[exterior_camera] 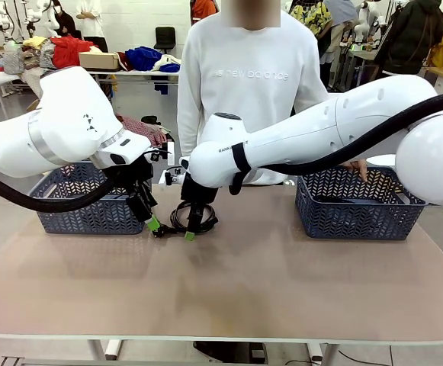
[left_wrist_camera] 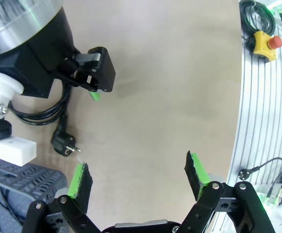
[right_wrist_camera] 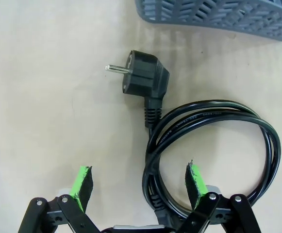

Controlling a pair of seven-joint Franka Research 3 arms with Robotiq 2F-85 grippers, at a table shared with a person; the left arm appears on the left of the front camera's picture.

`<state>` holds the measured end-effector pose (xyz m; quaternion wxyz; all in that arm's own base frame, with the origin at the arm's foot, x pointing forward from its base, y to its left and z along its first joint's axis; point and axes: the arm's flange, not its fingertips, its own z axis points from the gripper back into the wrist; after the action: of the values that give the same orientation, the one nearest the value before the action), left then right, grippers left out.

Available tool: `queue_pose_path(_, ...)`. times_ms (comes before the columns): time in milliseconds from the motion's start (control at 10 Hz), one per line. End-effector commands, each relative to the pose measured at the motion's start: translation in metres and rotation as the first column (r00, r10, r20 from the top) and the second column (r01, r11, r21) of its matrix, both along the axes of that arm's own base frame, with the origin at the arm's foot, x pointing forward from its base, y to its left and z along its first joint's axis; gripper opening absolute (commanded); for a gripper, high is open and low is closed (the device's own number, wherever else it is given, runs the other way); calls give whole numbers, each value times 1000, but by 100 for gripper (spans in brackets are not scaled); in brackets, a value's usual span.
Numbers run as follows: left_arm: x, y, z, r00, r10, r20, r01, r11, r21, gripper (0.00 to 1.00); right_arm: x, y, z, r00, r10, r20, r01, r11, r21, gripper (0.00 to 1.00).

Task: Organize the cables according to human instructions.
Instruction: Pick up a bundle of cables and place it in the basket indicated by the human.

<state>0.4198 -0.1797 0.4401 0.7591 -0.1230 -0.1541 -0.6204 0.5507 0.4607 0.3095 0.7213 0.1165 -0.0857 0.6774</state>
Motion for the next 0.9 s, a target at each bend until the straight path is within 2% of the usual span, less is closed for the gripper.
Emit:
queue_pose_path(0, 0, 2, 0, 1000, 6, 2, -6, 1000, 2, 100, 10, 11, 2, 999, -36, 13, 36, 998, -50, 100)
queue_pose_path(800, 0, 2, 0, 1000, 6, 2, -6, 1000, 2, 100, 20, 14, -7, 996, -90, 27, 93, 990, -102, 100)
